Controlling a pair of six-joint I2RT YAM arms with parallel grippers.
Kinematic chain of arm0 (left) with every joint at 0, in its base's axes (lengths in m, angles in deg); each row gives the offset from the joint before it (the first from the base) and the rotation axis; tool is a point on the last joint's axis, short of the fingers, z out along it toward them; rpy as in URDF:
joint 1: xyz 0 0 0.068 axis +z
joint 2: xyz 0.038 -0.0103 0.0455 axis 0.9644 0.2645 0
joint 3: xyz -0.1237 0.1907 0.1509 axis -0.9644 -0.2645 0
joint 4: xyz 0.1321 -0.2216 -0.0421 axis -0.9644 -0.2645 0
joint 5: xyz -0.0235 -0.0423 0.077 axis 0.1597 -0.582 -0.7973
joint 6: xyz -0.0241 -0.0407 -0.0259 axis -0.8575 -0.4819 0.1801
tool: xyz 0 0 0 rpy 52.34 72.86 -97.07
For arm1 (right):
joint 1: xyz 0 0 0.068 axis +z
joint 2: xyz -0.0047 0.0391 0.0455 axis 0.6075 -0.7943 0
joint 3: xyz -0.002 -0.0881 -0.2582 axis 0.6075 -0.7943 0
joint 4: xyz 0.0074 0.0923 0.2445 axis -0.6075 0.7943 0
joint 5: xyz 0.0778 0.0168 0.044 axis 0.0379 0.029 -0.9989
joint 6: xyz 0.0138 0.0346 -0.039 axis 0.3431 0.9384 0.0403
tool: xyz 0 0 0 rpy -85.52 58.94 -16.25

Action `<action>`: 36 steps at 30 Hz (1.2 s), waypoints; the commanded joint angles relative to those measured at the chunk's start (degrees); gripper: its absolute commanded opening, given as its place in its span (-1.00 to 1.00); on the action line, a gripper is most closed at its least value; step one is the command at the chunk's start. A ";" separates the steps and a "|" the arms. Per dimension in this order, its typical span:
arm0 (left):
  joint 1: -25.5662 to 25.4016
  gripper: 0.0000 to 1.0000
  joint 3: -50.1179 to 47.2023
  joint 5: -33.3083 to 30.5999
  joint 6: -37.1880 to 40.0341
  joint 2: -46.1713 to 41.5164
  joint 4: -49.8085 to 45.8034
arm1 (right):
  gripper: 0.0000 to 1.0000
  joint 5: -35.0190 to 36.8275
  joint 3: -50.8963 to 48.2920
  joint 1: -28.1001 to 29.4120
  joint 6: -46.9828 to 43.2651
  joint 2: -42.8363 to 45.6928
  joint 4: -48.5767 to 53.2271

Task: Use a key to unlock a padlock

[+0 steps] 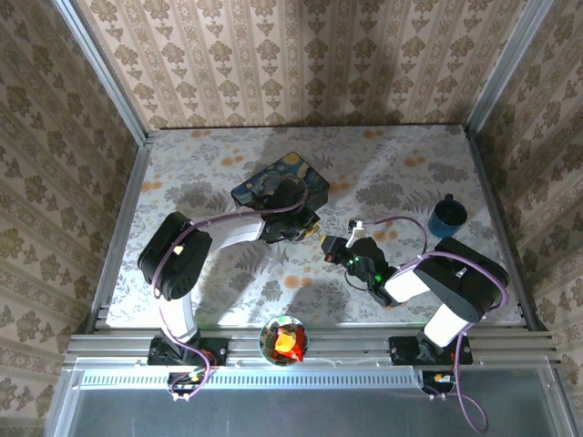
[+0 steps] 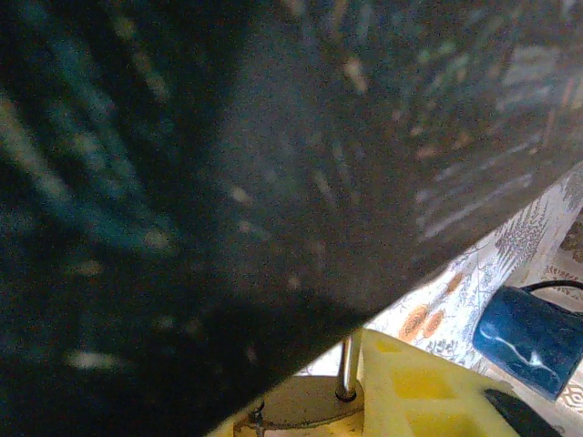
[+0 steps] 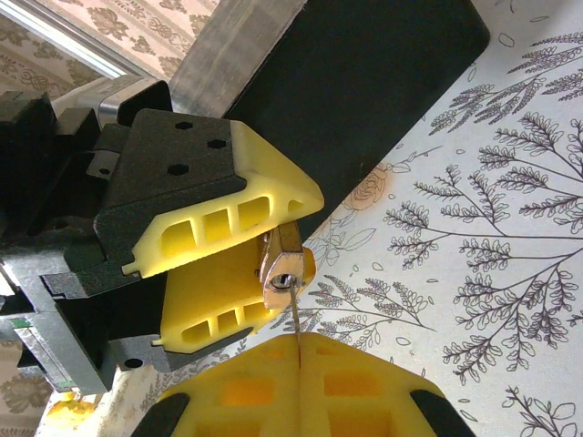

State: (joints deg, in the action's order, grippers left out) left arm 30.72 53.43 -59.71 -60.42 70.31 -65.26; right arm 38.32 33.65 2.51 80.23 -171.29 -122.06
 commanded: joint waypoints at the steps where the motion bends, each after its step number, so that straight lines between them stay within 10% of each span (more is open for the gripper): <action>1: -1.30 -0.96 -0.68 6.93 -4.28 2.33 -0.59 | -1.00 2.48 1.40 0.31 -1.07 0.66 -1.28; 36: -1.09 -0.96 -2.20 6.85 -5.61 2.15 1.12 | -1.00 2.41 -1.28 0.42 0.42 1.05 -4.07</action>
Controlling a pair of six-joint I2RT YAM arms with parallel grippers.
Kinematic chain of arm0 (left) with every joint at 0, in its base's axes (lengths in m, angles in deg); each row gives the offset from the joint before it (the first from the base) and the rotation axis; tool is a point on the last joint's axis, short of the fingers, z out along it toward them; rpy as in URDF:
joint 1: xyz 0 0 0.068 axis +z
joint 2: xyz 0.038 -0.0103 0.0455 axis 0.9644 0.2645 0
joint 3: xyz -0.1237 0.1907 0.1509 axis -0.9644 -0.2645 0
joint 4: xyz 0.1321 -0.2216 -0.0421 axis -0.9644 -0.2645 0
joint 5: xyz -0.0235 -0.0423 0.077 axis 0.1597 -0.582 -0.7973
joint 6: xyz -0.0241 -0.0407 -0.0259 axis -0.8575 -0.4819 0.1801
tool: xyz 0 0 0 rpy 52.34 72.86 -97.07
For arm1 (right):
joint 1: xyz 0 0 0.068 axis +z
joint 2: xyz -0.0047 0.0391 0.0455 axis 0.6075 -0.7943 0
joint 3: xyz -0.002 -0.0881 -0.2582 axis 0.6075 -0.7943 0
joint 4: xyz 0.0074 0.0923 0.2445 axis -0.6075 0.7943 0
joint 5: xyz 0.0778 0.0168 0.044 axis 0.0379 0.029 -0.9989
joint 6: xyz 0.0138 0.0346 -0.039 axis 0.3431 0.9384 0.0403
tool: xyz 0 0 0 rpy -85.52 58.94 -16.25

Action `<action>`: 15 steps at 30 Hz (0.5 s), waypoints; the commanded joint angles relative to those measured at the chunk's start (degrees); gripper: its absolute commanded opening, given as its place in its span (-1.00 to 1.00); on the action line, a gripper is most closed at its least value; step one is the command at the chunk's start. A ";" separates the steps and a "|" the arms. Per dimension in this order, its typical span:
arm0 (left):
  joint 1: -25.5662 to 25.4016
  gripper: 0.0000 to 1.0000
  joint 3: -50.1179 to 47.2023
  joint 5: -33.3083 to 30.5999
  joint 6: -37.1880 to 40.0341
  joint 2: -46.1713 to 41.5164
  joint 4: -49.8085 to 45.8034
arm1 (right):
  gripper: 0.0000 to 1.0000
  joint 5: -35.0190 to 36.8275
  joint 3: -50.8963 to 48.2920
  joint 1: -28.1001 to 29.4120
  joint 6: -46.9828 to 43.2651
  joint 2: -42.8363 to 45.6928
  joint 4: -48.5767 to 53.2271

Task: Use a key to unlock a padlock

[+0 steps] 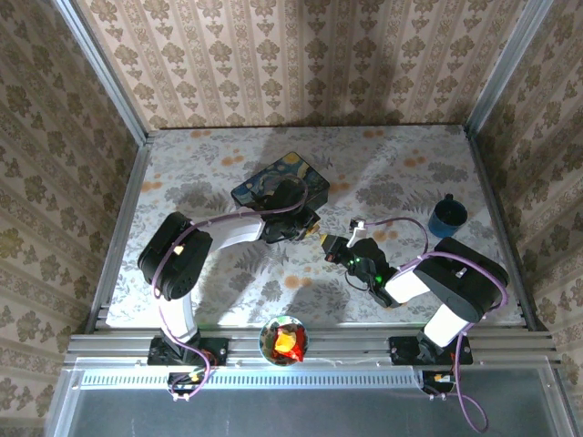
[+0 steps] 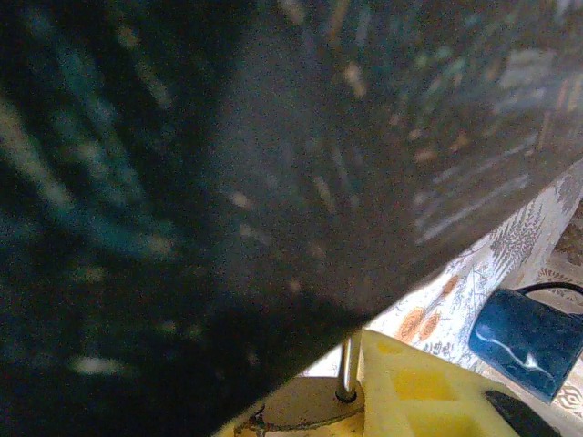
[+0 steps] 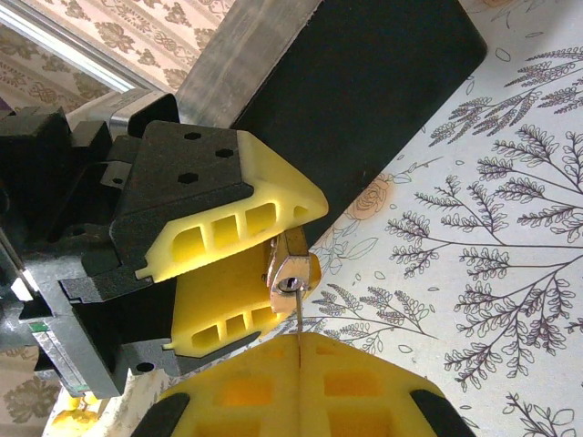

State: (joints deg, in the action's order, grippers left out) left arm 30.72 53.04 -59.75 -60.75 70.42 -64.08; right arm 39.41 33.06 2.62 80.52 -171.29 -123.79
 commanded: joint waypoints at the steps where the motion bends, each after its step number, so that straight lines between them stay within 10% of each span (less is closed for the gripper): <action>1: -1.08 -0.96 -1.78 6.89 -5.28 2.09 -0.03 | -1.00 1.32 -0.69 0.31 0.11 1.14 -2.36; 15: -1.08 -0.96 -1.79 7.10 -5.14 2.22 0.08 | -1.00 2.62 0.14 0.40 -0.40 1.61 -2.02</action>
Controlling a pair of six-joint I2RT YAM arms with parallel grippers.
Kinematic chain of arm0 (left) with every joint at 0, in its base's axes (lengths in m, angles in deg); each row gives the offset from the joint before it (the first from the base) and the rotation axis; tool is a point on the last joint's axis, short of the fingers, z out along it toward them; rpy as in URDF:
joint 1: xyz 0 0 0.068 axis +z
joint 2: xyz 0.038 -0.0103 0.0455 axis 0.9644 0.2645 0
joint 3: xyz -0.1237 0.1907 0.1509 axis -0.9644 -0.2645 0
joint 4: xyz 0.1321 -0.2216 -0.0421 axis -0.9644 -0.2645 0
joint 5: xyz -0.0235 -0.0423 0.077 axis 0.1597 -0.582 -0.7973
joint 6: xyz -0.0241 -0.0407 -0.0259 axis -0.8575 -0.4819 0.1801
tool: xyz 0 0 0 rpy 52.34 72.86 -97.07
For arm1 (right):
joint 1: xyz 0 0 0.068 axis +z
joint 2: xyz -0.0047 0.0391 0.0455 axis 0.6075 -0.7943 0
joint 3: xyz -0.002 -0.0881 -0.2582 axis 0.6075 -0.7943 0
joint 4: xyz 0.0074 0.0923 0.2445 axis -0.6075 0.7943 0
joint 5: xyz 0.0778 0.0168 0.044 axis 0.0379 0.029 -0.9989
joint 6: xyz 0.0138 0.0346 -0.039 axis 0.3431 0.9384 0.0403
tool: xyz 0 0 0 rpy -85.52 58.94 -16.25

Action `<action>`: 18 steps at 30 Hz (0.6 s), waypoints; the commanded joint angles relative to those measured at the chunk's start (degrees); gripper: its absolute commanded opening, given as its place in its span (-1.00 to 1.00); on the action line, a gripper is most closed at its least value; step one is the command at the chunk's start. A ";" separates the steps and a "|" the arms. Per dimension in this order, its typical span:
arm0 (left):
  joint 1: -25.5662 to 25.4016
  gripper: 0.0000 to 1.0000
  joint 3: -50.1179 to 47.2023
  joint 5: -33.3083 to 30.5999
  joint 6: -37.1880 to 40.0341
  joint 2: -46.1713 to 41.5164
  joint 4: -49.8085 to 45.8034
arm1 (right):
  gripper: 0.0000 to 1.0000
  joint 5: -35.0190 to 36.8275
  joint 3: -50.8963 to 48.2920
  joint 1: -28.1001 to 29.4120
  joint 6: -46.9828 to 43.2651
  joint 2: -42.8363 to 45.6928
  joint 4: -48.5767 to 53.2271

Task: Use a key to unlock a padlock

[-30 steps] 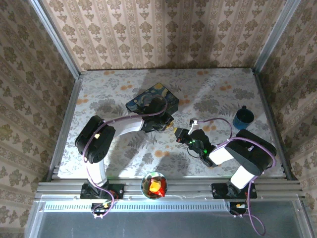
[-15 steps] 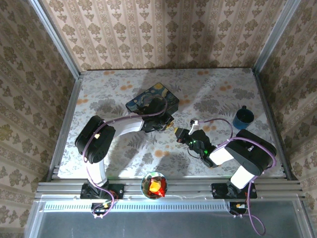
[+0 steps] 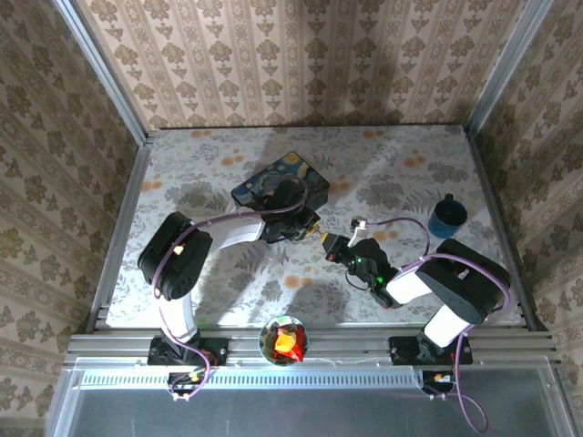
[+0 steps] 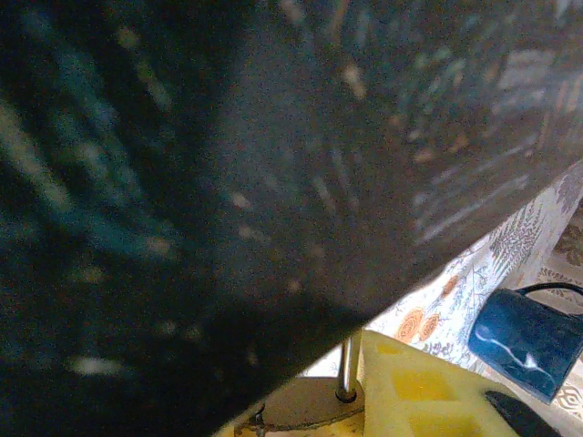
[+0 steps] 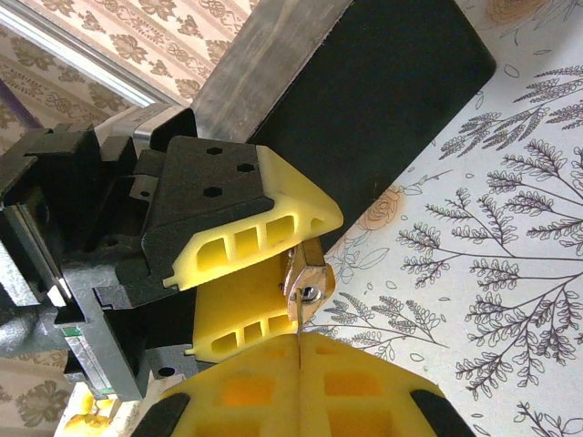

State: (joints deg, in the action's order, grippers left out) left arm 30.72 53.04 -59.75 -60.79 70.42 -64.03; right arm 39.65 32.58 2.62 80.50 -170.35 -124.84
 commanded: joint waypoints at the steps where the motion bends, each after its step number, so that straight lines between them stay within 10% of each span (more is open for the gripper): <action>1: -1.14 -0.96 -1.80 7.15 -5.15 2.22 0.01 | -1.00 2.40 0.75 0.40 -0.37 0.41 -1.02; 18: -1.18 -0.96 -1.73 7.33 -5.06 2.30 0.12 | -1.00 1.37 1.89 0.34 1.24 -4.42 -5.20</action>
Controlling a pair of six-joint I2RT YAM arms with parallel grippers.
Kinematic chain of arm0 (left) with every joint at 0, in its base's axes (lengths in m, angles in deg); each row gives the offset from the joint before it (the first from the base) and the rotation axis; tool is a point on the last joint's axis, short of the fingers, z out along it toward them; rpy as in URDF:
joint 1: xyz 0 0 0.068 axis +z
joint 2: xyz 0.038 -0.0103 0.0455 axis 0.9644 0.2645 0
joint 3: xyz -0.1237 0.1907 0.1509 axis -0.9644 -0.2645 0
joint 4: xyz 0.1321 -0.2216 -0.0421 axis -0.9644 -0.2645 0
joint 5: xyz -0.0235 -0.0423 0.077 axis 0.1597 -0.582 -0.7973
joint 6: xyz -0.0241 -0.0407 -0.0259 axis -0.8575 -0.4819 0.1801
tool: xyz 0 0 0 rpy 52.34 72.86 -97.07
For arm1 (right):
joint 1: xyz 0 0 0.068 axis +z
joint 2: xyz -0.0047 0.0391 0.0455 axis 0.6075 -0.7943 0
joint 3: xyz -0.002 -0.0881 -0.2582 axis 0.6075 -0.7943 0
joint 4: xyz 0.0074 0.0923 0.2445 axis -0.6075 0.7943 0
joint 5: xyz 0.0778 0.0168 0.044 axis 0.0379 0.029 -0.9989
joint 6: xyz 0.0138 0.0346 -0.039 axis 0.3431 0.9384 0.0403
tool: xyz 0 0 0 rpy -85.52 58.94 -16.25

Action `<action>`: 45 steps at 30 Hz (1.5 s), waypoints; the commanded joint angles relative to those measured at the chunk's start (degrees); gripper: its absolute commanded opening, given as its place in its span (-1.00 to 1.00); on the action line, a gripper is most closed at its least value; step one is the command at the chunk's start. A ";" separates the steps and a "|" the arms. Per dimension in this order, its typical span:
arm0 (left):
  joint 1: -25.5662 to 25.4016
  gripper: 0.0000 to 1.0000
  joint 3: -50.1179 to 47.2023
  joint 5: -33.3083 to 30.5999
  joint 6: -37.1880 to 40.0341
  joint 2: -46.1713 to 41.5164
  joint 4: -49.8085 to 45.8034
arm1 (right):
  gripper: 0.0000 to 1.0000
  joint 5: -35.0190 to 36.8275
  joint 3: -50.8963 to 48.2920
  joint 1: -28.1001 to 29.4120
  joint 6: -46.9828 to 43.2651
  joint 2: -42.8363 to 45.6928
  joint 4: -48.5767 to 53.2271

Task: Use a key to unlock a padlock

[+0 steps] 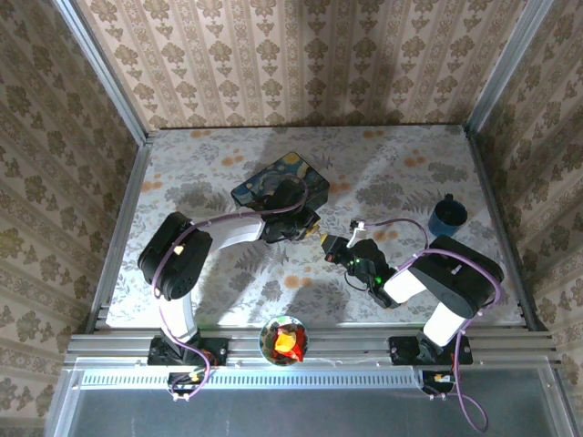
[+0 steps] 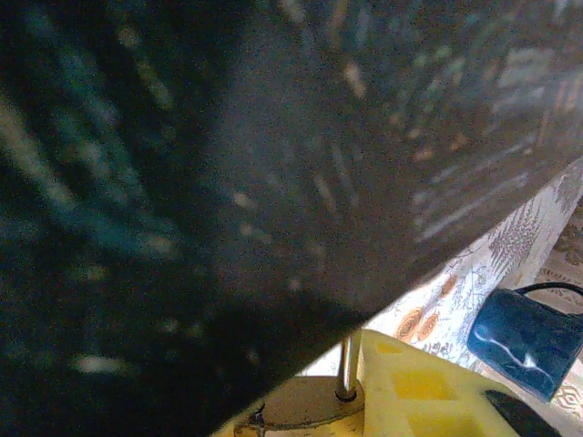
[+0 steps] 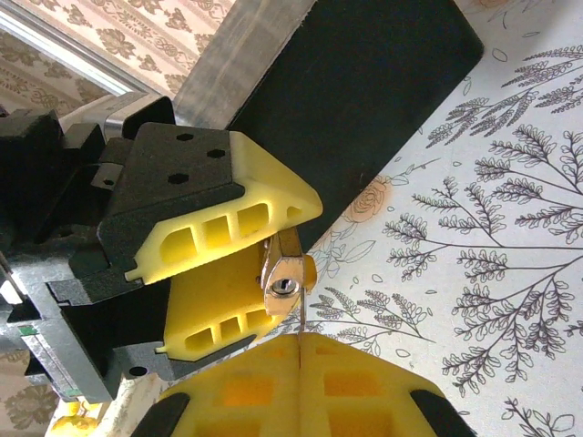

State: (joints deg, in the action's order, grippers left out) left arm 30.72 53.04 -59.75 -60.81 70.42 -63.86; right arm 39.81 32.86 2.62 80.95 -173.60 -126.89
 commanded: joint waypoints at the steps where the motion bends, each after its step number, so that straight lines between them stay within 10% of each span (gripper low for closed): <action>1: -1.22 -0.96 -1.68 7.36 -4.99 2.33 -0.07 | -1.00 1.04 1.62 0.40 0.85 -1.51 -3.63; 27: -1.04 -0.96 -1.89 7.86 -6.01 2.30 1.42 | -1.00 4.26 -0.23 0.40 1.12 14.27 12.20; 45: -1.17 -0.96 -2.83 7.95 -7.92 2.00 2.92 | -1.00 4.80 -0.14 0.53 6.73 -2.00 -6.46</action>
State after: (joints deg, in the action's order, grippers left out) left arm 30.72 52.32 -59.49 -62.34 70.42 -61.19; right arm 42.67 31.94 2.77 86.22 -173.91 -126.48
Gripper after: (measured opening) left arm 0.292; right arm 0.042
